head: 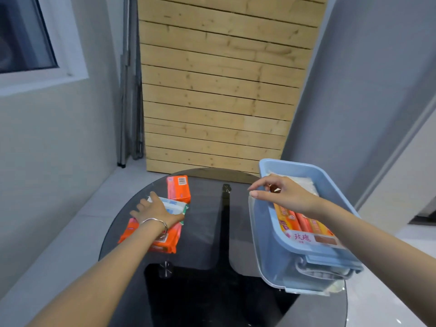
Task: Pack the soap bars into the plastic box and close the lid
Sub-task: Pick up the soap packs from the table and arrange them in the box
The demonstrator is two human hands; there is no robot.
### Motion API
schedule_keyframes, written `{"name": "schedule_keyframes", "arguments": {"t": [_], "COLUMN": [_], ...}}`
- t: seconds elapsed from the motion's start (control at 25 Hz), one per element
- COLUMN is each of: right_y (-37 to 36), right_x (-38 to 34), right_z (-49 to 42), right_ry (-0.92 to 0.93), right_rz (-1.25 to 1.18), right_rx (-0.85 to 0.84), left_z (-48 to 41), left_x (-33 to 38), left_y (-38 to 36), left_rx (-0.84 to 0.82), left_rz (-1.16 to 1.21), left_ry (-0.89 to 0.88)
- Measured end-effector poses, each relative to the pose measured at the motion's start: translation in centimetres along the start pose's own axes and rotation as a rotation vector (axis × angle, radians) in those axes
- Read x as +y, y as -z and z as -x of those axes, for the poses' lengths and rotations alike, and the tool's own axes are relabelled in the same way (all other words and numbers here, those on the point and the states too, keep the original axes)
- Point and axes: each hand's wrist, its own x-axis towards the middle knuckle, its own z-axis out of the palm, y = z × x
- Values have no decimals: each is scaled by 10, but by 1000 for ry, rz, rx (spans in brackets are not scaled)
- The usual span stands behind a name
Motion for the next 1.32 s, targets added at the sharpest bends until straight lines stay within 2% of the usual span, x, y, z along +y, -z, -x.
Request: {"name": "schedule_keyframes", "arguments": {"t": [0.12,0.2,0.28,0.36,0.4,0.48,0.56,0.64,0.68,0.72,0.76,0.88,0.92,1.04,1.32], "right_y": [7,15,23,30,34,42,53,67,74,81,87,92,90,83,75], "right_x": [-3,-6,-11,-17,-20,-23,-22,-18,-14,-9,-2,22,29,40,52], "right_z": [3,6,8,11,13,18,24,33,36,39,41,46,48,50,42], "right_ry": [-12,-8,16,58,84,135,148,135,133,129,116,46,41,31,20], "right_rz": [9,-10,-73,-141,-166,-209,-277,-352,-377,-388,-377,-233,-170,-18,41], "right_rx": [-33,-40,-49,-73,-88,-111,-115,-106,-103,-95,-84,-116,-157,-278,-350], "left_z": [8,23,42,66,78,97,114,125,129,130,130,117,112,103,105], "left_x": [8,19,39,66,79,110,134,152,160,168,174,170,164,142,128], "left_y": [14,32,55,76,84,92,93,88,85,83,81,71,65,51,48], "left_rx": [113,105,-72,-383,-560,-821,-1004,-1168,-1189,-1144,-1018,-470,-369,-321,-279], "left_rz": [33,313,774,1133,1234,1327,1379,1400,1406,1404,1392,1377,1382,1389,1381], "left_ry": [-113,-199,-258,-347,-423,-593,-709,-733,-708,-671,-631,-519,-511,-514,-529]}}
